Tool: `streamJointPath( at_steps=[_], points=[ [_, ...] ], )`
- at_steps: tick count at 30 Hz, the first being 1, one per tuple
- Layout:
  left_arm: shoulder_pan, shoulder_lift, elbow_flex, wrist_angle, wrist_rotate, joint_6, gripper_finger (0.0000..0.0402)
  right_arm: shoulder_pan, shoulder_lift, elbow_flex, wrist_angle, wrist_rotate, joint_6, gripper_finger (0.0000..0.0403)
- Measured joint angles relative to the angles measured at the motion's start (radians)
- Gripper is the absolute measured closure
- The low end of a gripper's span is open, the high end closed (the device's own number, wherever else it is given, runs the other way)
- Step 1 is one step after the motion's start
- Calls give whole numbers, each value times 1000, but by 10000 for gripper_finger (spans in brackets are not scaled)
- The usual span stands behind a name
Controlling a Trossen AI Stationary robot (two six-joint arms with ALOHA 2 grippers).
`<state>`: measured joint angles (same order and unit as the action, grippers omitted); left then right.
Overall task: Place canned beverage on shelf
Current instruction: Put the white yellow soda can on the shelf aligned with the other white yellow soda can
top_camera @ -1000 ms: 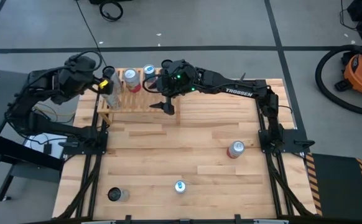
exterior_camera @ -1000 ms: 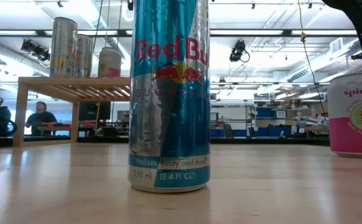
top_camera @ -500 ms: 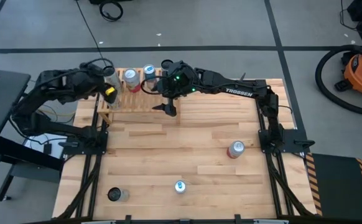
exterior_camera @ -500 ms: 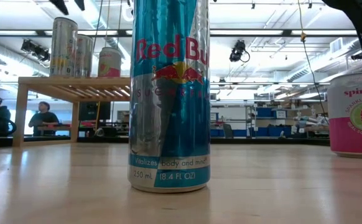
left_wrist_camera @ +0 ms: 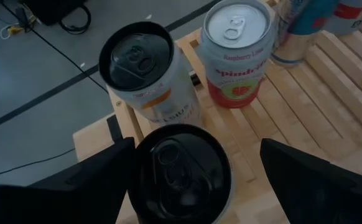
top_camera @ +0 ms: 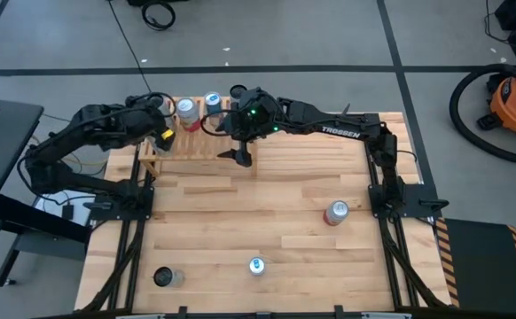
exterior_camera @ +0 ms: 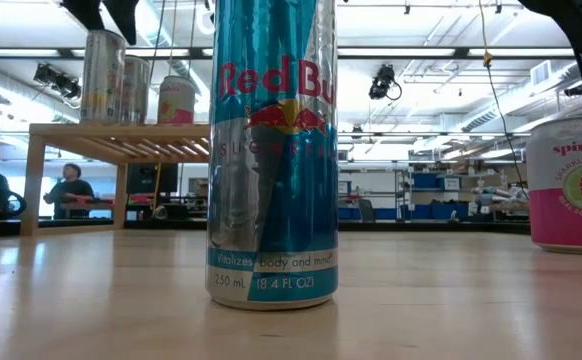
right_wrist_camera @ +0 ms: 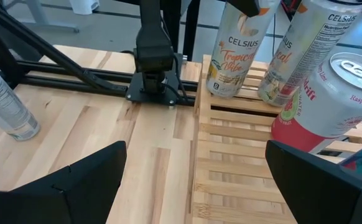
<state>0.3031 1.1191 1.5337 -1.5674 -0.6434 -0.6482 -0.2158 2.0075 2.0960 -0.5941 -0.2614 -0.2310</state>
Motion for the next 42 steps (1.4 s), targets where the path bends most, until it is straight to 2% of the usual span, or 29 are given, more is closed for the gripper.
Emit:
streamJointPath(
  at_steps=[12, 16, 21, 42],
  points=[
    [-6, -3, 4, -4, 10, 5, 45, 0, 0, 0, 0, -2, -8, 7],
    [-6, 0, 67, -7, 55, 11, 45, -2, 0, 0, 0, -2, -8, 7],
    [-6, -6, 124, -4, 57, -6, 45, -3, 0, 0, 0, -2, -8, 7],
    [40, -13, 31, -4, 37, 6, 45, -2, 0, 0, -9, -2, -8, 7]
  ],
)
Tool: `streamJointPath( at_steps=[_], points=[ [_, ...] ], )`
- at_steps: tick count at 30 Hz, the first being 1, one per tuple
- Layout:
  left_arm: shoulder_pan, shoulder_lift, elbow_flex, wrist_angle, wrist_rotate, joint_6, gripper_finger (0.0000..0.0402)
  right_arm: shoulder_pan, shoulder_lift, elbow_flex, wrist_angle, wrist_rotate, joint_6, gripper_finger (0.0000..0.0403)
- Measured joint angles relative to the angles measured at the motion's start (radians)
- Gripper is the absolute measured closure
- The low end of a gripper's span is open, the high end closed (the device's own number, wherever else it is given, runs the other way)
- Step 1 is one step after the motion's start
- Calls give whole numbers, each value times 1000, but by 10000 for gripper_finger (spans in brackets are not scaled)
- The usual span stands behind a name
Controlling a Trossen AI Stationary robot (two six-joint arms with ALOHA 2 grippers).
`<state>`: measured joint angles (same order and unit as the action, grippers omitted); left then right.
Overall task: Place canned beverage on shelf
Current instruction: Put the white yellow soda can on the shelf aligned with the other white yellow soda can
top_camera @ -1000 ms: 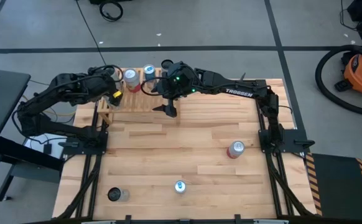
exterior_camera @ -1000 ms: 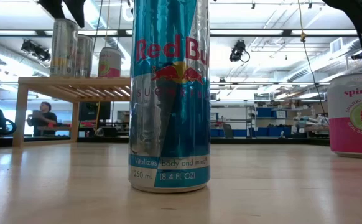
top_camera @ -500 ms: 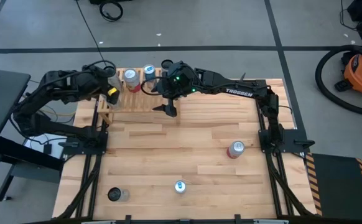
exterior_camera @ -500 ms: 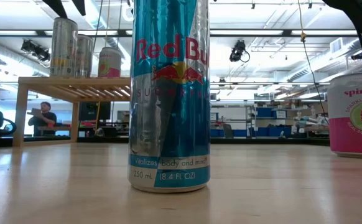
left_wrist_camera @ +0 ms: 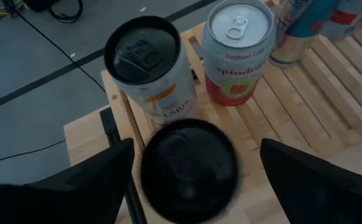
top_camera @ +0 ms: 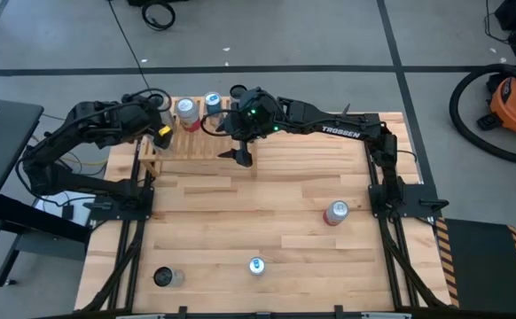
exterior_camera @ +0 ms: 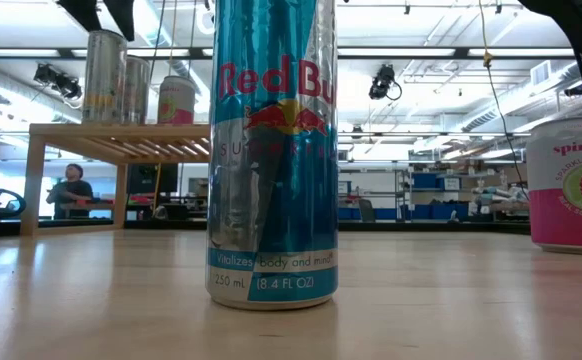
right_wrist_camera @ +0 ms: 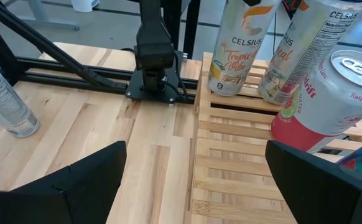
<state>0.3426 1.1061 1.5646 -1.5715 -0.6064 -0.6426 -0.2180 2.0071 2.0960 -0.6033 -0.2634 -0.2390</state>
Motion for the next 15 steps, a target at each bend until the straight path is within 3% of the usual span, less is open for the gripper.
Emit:
streamJointPath(
  at_steps=[15],
  points=[
    [8, 7, 0, 0, 27, -5, 45, 0, 0, 0, -5, 0, 0, 7]
  ],
)
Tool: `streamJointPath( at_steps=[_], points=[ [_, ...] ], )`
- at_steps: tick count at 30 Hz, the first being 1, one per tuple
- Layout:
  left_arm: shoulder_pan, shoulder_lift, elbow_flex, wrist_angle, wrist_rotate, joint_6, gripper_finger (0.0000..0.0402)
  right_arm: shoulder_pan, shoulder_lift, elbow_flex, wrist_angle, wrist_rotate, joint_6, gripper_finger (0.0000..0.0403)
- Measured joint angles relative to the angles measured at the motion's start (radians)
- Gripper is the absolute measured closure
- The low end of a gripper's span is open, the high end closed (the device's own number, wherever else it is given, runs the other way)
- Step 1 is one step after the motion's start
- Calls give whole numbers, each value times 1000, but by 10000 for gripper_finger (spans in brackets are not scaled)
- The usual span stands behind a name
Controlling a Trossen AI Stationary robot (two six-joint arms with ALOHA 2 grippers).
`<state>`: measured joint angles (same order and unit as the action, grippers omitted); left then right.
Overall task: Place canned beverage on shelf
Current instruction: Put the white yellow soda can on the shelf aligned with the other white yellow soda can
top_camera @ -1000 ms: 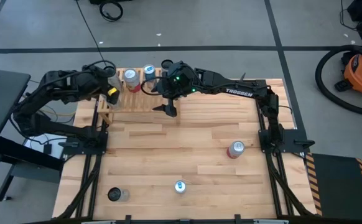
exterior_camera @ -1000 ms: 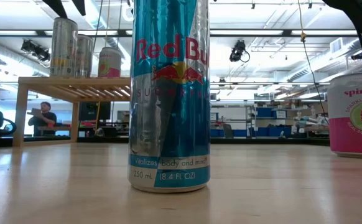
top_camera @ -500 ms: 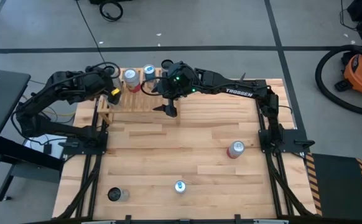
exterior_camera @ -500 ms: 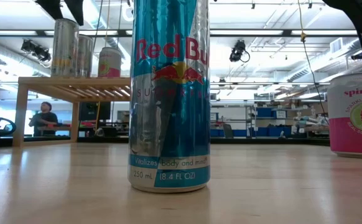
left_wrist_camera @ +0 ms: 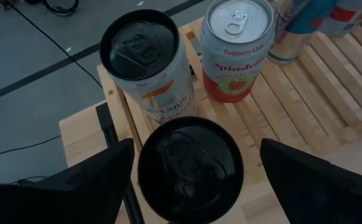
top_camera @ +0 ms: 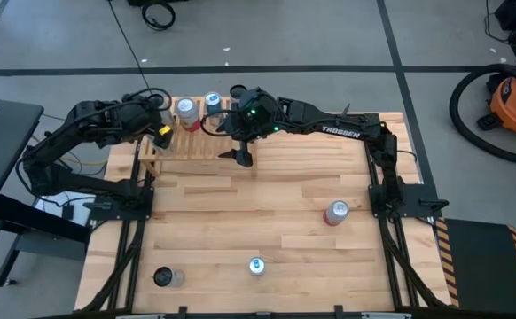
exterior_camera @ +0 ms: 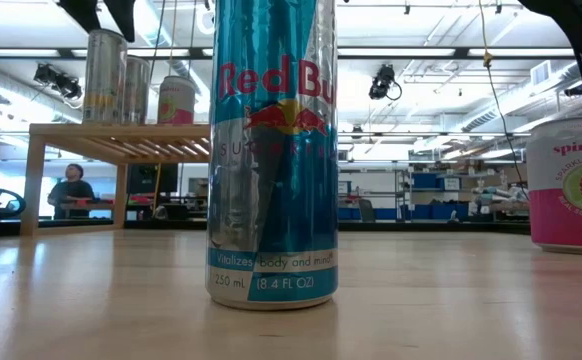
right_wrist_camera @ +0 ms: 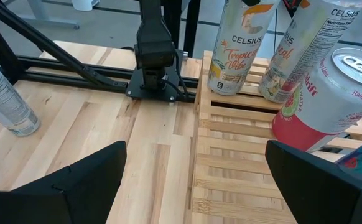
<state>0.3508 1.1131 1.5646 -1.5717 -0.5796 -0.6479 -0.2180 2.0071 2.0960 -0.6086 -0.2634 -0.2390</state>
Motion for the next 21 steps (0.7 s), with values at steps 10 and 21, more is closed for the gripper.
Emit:
streamJointPath(
  at_steps=[10, 21],
  points=[
    [0, 3, -1, 0, 17, 5, 45, 0, 0, 0, -33, 0, 0, 7],
    [30, 2, -1, 0, 51, 47, 97, 0, 0, 0, -43, 0, 0, 7]
  ],
)
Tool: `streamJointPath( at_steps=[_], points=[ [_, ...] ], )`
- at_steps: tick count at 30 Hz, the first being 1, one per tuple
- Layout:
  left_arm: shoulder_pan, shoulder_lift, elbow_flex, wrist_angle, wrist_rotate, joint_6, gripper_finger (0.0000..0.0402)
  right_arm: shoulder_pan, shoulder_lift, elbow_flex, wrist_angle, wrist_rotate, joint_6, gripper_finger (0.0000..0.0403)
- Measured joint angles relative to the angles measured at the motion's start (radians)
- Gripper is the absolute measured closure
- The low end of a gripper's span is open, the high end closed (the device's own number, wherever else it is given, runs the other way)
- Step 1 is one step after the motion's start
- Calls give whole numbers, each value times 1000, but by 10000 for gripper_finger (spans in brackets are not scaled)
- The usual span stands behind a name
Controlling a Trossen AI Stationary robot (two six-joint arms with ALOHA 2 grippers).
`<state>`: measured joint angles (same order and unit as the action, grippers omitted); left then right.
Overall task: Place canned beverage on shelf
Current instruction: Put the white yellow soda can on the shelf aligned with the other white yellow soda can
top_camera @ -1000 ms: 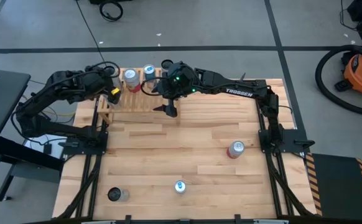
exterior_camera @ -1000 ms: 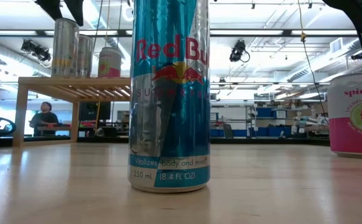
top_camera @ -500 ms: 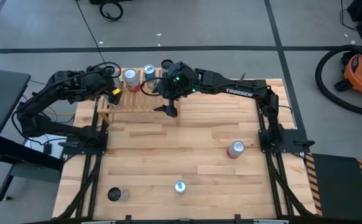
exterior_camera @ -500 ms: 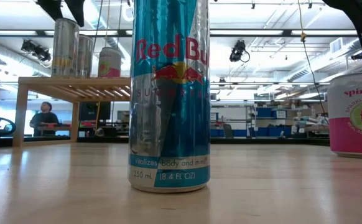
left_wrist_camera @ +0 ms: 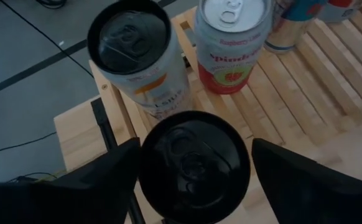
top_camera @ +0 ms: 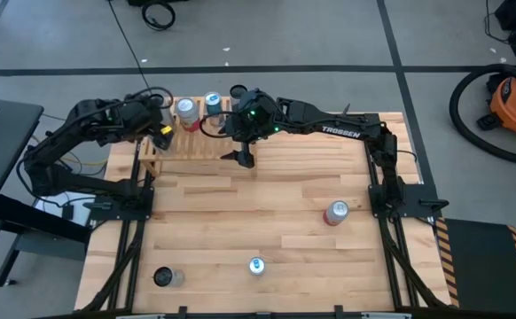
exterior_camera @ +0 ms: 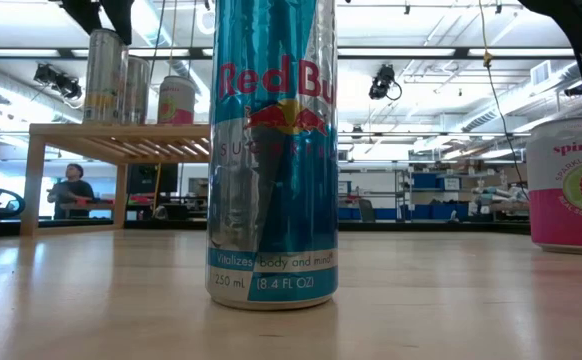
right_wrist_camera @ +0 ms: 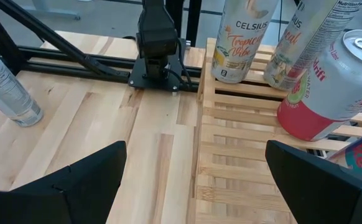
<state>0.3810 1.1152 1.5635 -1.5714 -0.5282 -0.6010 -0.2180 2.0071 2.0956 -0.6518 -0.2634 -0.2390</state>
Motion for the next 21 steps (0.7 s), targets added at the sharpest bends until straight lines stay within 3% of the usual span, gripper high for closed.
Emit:
streamJointPath(
  at_steps=[8, 21],
  points=[
    [54, -1, 2, 6, 16, 101, 129, 0, 0, 0, 0, 0, 0, 7],
    [95, -20, 2, 1, 70, 329, 135, 0, 0, 0, -2, 0, 0, 7]
  ],
)
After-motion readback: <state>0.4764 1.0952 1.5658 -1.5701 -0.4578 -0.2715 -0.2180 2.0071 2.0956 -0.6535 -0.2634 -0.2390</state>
